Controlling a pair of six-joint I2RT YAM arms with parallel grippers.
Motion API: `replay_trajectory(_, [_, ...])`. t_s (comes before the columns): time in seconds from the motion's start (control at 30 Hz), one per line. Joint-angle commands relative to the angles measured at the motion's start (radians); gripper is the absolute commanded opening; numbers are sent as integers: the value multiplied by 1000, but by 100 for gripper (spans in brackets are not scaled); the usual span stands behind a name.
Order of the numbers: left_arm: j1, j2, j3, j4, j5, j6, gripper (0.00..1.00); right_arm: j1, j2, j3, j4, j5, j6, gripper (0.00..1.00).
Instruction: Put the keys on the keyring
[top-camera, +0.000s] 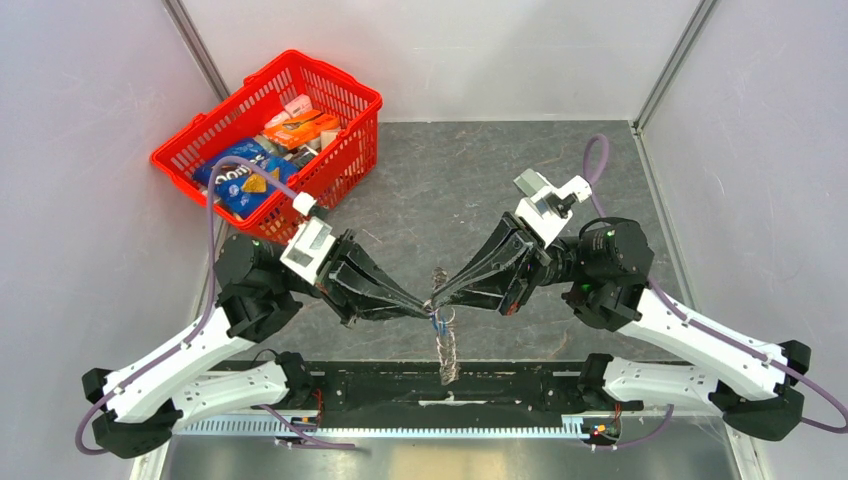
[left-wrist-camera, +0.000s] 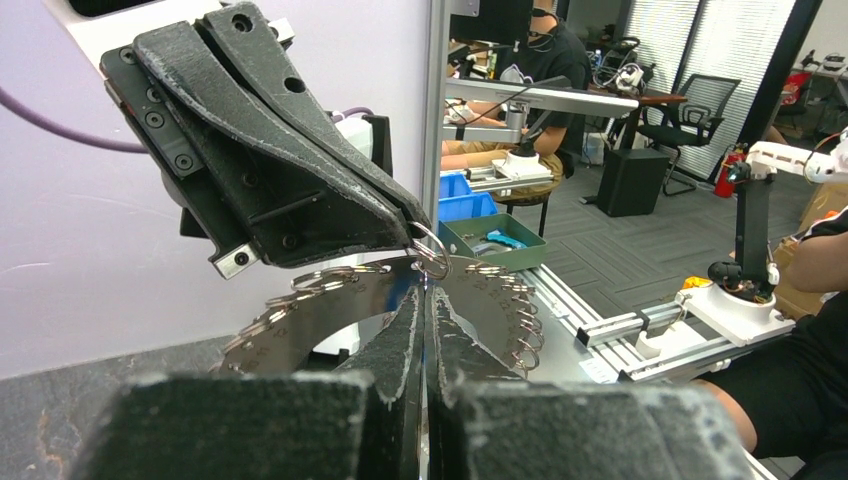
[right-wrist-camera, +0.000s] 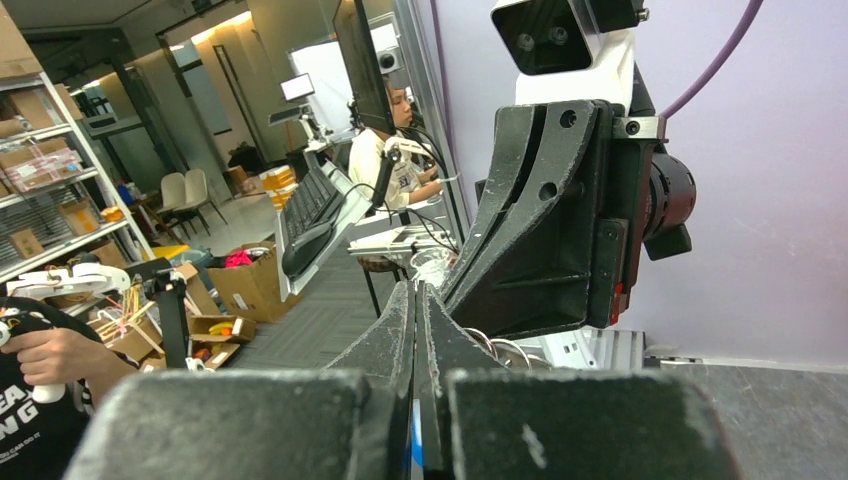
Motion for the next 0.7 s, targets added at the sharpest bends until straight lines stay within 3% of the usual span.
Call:
replay_trajectory(0.0, [1,-4,-4,7,-10,-31,2,2,17,0,154,30,48,0])
replay_trajectory(0.67, [1,-72,-34,-1,-143,14,2,2,24,-71,238,11,138,0])
